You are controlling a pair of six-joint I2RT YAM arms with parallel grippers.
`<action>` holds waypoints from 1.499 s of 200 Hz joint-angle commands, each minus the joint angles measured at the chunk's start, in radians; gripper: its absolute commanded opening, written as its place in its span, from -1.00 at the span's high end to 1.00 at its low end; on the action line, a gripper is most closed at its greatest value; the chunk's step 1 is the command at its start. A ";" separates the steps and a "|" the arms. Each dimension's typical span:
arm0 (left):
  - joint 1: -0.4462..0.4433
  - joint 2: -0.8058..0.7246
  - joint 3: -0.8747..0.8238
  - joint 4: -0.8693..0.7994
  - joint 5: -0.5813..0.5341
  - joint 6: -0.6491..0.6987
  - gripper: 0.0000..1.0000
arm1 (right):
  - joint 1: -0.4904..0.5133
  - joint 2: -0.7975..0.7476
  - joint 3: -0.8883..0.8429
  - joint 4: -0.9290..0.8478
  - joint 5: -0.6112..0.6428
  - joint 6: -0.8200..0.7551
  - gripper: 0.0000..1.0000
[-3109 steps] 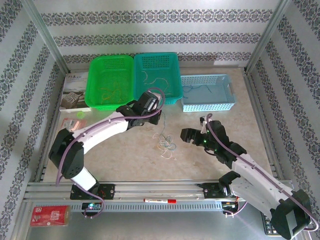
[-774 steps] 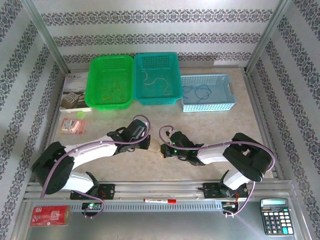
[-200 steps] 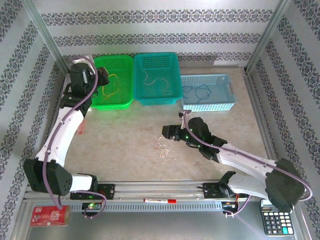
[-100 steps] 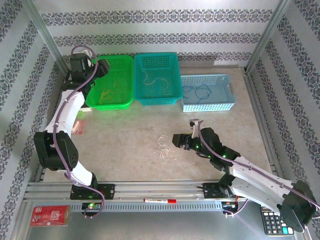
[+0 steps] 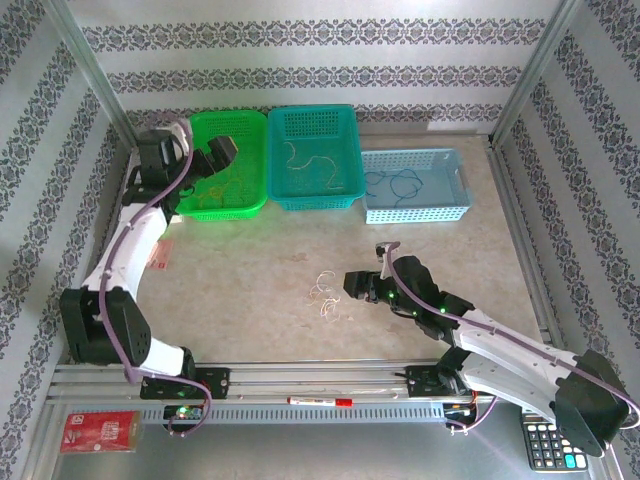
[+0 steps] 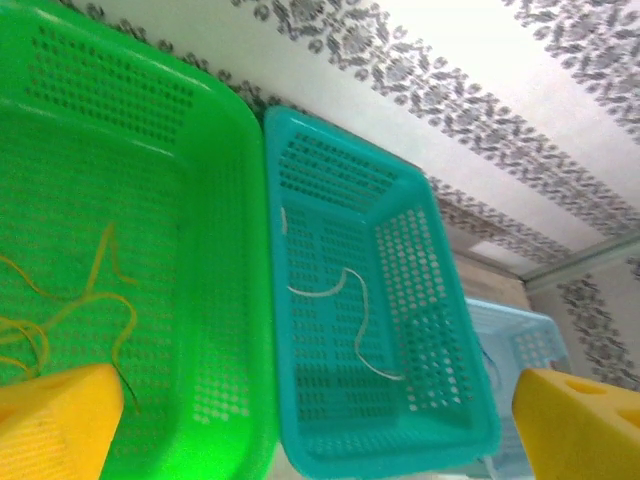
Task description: Untangle the cables
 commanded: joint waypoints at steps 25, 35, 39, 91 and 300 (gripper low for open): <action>-0.097 -0.194 -0.225 0.112 0.081 -0.104 -1.00 | 0.018 0.015 -0.044 0.032 0.022 0.018 -0.32; -0.127 -0.246 -0.292 0.129 0.064 -0.129 -1.00 | 0.022 0.022 -0.042 0.033 0.023 0.018 -0.33; -0.139 -0.268 -0.316 0.136 0.057 -0.137 -1.00 | 0.023 0.024 -0.041 0.034 0.023 0.018 -0.33; -0.341 -0.500 -0.605 0.129 -0.113 -0.207 -1.00 | 0.068 0.077 -0.025 0.035 0.029 0.009 -0.33; -0.578 -0.420 -0.711 0.199 -0.219 -0.252 -1.00 | 0.151 0.500 0.118 0.188 -0.022 0.006 0.28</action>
